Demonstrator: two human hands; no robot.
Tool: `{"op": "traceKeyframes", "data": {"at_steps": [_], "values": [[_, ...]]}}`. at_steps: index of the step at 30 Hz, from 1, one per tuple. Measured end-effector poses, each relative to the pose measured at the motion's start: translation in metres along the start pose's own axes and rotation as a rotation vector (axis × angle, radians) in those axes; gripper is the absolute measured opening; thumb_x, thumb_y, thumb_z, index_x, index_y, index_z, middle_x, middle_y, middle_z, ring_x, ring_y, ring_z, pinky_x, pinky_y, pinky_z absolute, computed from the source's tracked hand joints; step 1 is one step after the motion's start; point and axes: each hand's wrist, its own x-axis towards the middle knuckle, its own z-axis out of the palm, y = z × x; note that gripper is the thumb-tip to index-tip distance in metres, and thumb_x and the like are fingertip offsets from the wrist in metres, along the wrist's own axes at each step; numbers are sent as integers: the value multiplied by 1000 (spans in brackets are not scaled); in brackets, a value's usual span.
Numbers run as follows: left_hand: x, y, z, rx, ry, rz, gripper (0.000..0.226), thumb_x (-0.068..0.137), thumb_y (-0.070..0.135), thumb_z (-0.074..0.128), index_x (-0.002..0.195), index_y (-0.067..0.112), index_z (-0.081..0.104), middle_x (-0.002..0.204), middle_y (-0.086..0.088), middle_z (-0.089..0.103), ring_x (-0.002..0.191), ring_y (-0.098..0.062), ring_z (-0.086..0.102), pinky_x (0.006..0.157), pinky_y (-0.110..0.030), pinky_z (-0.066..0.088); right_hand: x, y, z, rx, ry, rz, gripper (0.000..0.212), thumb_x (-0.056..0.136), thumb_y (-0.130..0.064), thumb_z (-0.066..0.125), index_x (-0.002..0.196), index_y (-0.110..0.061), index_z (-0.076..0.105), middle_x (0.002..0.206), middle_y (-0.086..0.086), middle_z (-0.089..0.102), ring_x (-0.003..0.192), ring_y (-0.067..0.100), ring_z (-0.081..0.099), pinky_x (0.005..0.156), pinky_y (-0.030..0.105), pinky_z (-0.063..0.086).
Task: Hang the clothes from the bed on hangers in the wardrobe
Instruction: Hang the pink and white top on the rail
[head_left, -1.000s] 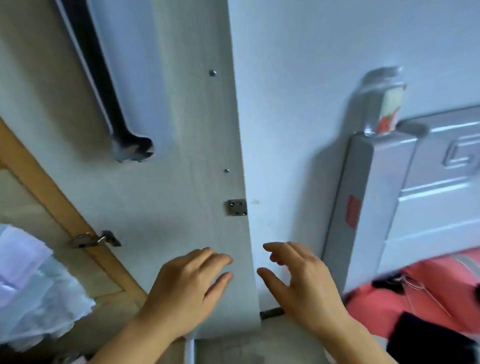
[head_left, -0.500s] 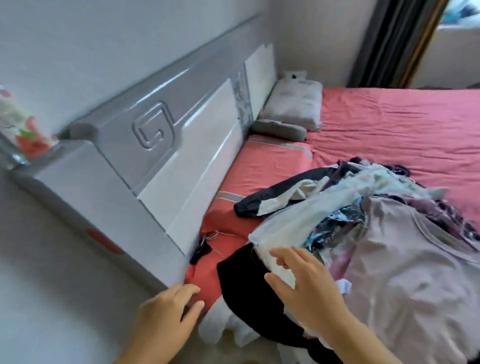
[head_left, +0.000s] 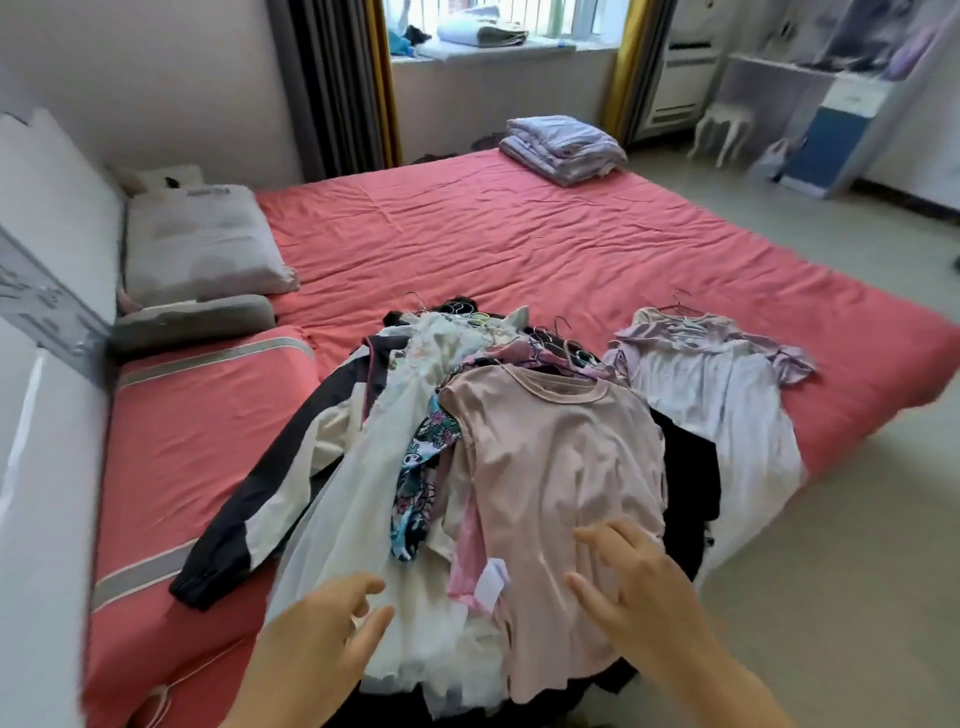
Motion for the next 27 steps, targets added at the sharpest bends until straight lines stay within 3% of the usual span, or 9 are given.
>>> {"op": "traceKeyframes", "data": {"at_steps": [2,6,10,14,19,24,27], "values": [[25,13,4,17,-43,63,19,90,50,50,109,47,52,87,22,57,73,5,55,68,-11,43,6,13,-5,-2,48,56,34,74,-38,64,103,-20,64,97,-11,55,81,5,57,65,5,38],[78,47,8,55,-83,174,18,90,46,52,107,43,55,86,21,56,74,2,55,64,-14,41,29,35,-18,11,145,123,37,74,-36,62,106,-17,64,102,-6,54,87,13,59,71,22,46],[136,87,14,102,-76,245,15,90,42,55,104,37,59,81,19,53,71,3,53,56,-8,32,68,68,-33,28,203,173,36,80,-28,70,113,-16,61,108,-7,50,90,12,57,70,21,44],[192,131,34,86,-97,290,22,88,42,57,109,35,61,84,19,56,72,3,55,64,-15,41,121,116,-49,76,234,208,37,82,-29,69,116,-17,60,107,-9,47,91,8,51,76,19,42],[283,194,89,63,-182,291,14,86,45,59,97,50,52,80,31,50,69,9,54,66,-17,47,201,209,-75,172,266,315,35,82,-29,69,114,-17,60,106,-11,47,97,9,54,80,20,43],[392,272,160,64,-251,288,27,77,60,49,95,44,63,88,33,52,74,1,60,64,-24,52,282,327,-105,142,249,382,35,84,-31,66,117,-20,58,106,-14,45,96,4,52,76,15,39],[460,318,209,86,-285,265,15,78,48,65,92,43,63,95,30,57,76,-1,62,60,-23,51,332,405,-120,115,235,406,35,84,-29,67,117,-16,60,107,-12,48,99,8,55,76,17,38]]}}
